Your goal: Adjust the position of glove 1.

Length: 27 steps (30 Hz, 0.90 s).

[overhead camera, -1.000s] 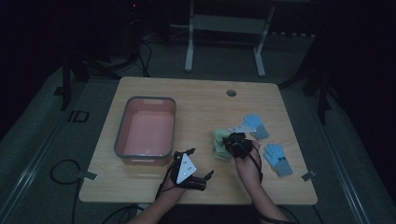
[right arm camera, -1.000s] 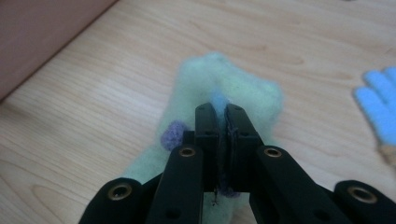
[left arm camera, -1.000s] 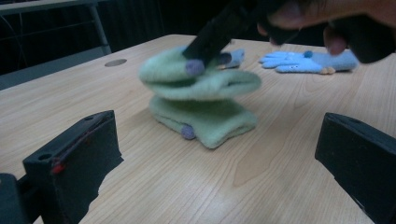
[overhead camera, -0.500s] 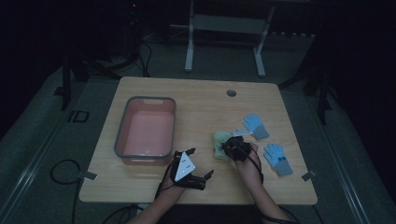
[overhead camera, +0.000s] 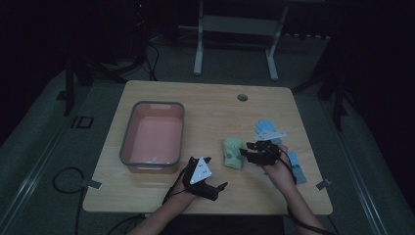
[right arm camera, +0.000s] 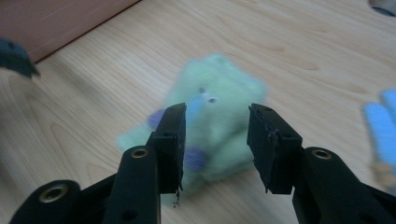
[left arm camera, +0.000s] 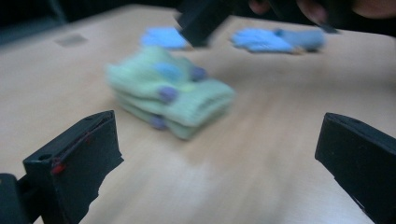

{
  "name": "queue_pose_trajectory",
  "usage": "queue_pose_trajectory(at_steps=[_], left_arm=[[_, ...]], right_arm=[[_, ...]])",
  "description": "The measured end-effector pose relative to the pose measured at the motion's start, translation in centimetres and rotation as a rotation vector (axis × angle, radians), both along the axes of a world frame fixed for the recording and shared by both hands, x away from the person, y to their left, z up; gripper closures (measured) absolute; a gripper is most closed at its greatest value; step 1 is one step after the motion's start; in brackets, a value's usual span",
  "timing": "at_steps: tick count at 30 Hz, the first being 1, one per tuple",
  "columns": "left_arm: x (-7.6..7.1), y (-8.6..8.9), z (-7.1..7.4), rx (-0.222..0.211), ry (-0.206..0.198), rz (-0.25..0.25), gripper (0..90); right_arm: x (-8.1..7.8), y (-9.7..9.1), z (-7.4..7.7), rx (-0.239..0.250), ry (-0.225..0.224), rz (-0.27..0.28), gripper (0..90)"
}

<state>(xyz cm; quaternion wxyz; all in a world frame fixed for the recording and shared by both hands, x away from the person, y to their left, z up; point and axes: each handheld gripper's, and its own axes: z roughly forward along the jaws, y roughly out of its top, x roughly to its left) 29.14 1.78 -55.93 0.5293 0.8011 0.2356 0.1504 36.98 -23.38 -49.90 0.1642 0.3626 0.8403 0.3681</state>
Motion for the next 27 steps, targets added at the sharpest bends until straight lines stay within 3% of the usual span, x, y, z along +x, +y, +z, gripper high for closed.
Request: queue_pose_trajectory(at_steps=[4, 7, 11, 17, 21, 25, 27], left_arm=[[0.5, -0.4, 0.4, 0.037, 0.003, -0.067, 0.0], [1.0, -0.8, 0.7, 0.071, -0.026, -0.1, 0.0], [1.9, -1.0, 1.2, 0.066, -0.049, -0.122, 5.8], [3.4, -1.6, 1.6, 0.108, -0.086, -0.143, 18.4], [4.9, -2.8, 1.5, 0.179, -0.111, -0.177, 26.9], [5.2, -3.8, 1.2, 0.217, -0.121, -0.22, 34.6], [5.3, -4.5, 0.9, 0.256, -0.125, -0.238, 35.9]], right_arm=[[0.5, -1.6, 1.1, 0.028, -0.013, 0.04, 53.2], [1.1, -2.3, 1.1, 0.042, -0.013, 0.085, 53.1], [2.0, -2.7, 0.9, 0.023, -0.008, 0.11, 50.8], [3.2, -2.3, 0.7, 0.035, -0.001, 0.114, 48.4], [4.4, -1.3, 0.0, 0.032, 0.012, 0.124, 42.1], [5.6, -0.4, -1.0, 0.047, 0.063, 0.13, 39.1], [6.1, 0.0, -1.6, 0.048, 0.093, 0.129, 38.2]])
